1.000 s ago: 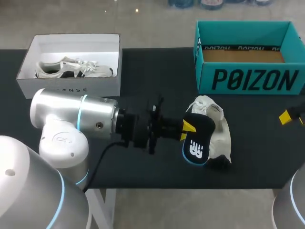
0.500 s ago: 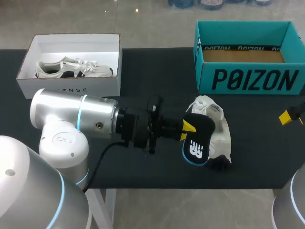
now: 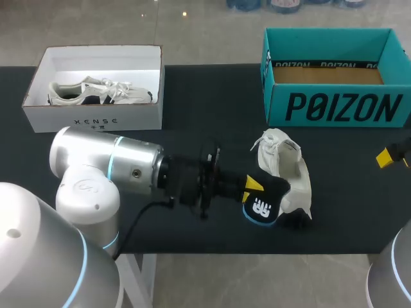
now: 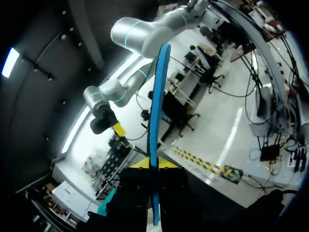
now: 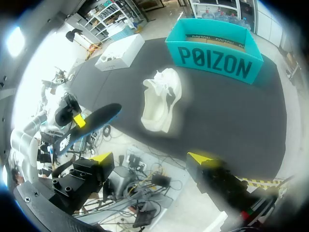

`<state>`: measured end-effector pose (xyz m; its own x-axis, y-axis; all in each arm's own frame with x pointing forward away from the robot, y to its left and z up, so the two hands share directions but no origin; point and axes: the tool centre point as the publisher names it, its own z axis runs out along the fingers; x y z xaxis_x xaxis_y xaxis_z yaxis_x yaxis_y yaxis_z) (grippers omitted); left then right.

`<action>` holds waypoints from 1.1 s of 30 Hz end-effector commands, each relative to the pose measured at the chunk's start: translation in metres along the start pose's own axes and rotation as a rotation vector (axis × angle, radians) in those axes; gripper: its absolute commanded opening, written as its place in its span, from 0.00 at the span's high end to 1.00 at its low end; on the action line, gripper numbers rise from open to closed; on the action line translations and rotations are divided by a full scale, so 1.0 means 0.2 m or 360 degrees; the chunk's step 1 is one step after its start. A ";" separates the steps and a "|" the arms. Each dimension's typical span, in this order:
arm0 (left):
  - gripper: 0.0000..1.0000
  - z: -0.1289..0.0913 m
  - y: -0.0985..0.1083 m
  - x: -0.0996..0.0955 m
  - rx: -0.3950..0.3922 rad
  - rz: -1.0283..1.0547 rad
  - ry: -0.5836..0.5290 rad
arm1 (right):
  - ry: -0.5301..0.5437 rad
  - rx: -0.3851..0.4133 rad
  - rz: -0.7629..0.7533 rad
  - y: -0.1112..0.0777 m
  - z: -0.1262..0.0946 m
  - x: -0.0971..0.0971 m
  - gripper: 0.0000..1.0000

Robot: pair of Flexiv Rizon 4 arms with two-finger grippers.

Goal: Take the shoe out of the shoebox, open the shoe tongue, remove and reinsert the insole, then place the shoe into the shoebox

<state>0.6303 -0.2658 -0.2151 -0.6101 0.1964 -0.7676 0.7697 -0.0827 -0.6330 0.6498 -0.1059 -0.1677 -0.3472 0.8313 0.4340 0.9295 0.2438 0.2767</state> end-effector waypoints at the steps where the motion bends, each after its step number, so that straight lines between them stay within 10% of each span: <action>1: 1.00 0.08 0.11 0.03 0.0095 -0.0058 0.0021 | -0.0002 0.0008 0.0003 0.01 0.00 0.00 0.00; 33: 1.00 0.36 0.58 -0.05 0.0039 -0.0044 0.0210 | -0.0002 0.0008 0.0003 0.01 0.00 0.00 0.00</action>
<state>0.7082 -0.3400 -0.2840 -0.6046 0.3152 -0.7315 0.7470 -0.0944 -0.6581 0.6499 -0.1059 -0.1675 -0.3472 0.8314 0.4338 0.9296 0.2439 0.2765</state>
